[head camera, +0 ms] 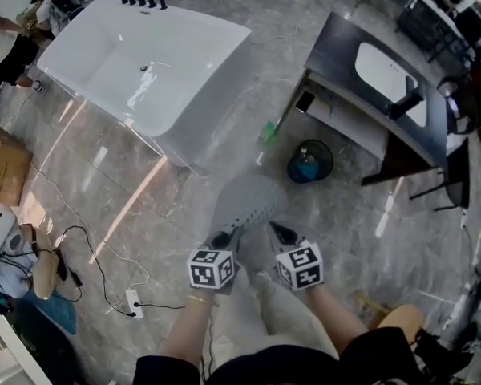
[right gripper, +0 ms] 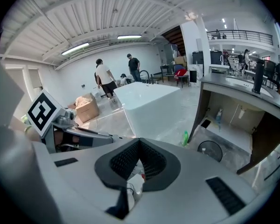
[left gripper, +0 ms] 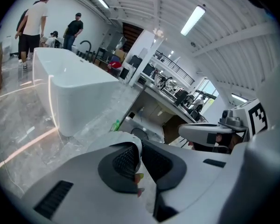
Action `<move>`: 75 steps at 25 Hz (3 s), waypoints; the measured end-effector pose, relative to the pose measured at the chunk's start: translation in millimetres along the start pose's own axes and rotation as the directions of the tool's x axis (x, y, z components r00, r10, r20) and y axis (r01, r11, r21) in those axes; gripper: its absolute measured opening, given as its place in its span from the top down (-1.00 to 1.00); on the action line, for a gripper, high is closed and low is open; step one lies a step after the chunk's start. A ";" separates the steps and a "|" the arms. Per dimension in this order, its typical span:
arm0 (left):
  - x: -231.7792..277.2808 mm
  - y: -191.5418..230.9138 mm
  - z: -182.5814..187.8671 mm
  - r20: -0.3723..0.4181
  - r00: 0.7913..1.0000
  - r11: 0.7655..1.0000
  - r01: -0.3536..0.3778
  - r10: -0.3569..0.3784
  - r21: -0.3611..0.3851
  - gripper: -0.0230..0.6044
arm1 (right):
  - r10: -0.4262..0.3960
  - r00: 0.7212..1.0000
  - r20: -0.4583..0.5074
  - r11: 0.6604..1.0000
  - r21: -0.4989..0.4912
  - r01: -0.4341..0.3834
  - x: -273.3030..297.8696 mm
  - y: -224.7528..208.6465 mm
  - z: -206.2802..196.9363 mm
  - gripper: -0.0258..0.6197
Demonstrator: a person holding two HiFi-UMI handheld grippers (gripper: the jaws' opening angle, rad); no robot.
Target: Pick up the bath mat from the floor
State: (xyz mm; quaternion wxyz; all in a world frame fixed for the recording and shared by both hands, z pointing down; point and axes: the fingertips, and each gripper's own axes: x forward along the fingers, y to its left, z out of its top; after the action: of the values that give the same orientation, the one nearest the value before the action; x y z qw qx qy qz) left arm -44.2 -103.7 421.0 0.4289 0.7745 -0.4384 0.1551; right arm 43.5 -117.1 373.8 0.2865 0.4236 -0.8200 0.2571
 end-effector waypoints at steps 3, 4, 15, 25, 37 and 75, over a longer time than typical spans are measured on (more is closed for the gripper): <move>-25.0 -21.4 16.5 0.030 0.999 1.000 -0.018 0.018 0.016 0.87 | 0.024 1.000 0.014 1.000 -0.010 -0.024 -29.2 11.2 7.3 0.89; -33.2 -27.6 22.3 0.044 0.999 0.999 -0.025 0.025 0.020 0.87 | 0.034 0.999 0.021 0.999 -0.017 -0.033 -38.1 15.0 10.1 0.89; -113.1 -84.9 37.3 0.188 0.976 0.993 -0.110 0.114 -0.034 0.87 | 0.123 0.986 0.115 0.988 -0.107 -0.111 -114.1 38.5 33.8 0.89; -172.5 -125.1 0.9 0.265 0.951 0.987 -0.158 0.160 -0.029 0.87 | 0.145 0.968 0.204 0.983 -0.143 -0.117 -182.1 41.6 19.3 0.89; -213.3 -159.6 -38.2 0.309 0.935 0.984 -0.175 0.174 -0.024 0.87 | 0.150 0.962 0.228 0.982 -0.146 -0.119 -226.8 48.9 -16.2 0.89; -227.4 -168.0 -38.3 0.392 0.902 0.983 -0.162 0.181 -0.082 0.87 | 0.154 0.948 0.279 0.979 -0.171 -0.109 -241.5 56.5 -8.1 0.89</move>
State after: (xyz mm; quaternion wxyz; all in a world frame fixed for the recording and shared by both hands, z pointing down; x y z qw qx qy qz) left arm -31.6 92.8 214.5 0.3339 0.7378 -0.5863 0.0211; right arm 113.1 49.2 203.3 0.1770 0.3778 -0.8969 0.1469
